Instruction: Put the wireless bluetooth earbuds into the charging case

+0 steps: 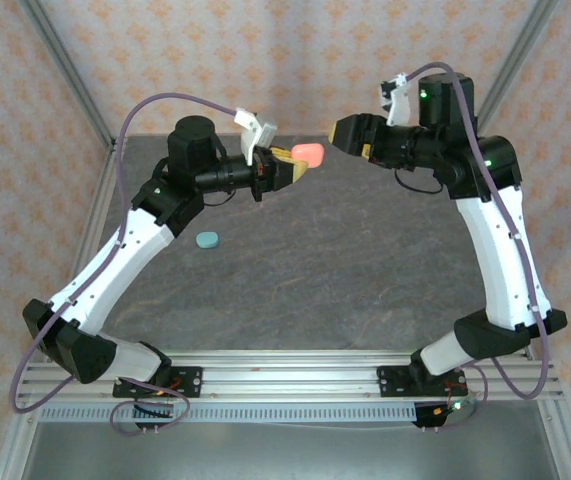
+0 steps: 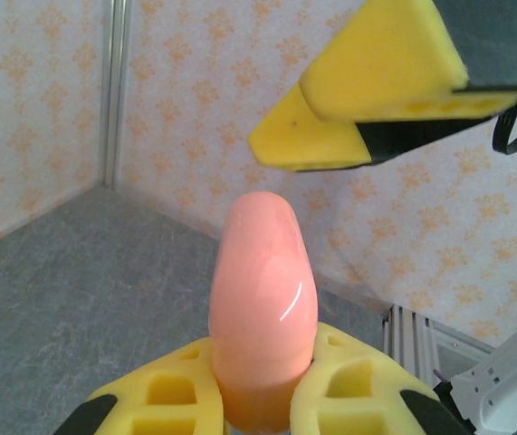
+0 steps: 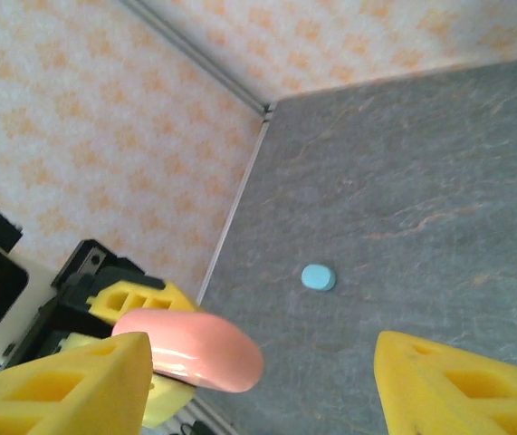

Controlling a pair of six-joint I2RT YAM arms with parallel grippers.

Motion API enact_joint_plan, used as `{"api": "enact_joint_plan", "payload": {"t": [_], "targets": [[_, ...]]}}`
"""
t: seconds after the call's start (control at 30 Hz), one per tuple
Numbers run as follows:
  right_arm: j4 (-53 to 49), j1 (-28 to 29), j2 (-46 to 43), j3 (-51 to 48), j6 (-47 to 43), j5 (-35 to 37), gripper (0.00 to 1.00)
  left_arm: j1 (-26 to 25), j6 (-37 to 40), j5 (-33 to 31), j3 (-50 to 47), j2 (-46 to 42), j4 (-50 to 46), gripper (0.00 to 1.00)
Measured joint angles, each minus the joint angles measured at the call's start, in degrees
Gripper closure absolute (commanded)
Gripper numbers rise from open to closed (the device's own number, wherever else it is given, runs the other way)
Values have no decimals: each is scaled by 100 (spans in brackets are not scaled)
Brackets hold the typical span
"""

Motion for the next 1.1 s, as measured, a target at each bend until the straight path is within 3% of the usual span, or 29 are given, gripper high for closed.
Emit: {"api": "enact_joint_plan", "payload": {"t": [0.23,0.53,0.73,0.93,1.1], "targets": [[190,-378,-315,-901,494,678,34,0,317,-138,173,319,-957,100],[1285,-997,-824,-3418,1572,734,36,0,310,-173,-184,1449,-2090,100],[1357,-1012,-758,-3807,1504,820,35,0,273,-452,-673,1965,-2448,100],[1353,-1014,-673,-4199,881,1419,25,0,271,-533,-894,2426,-2417,98],[1353,-1075,-809,-4909,341,2441,7,2,293,-756,-903,2806,-2424,91]]}}
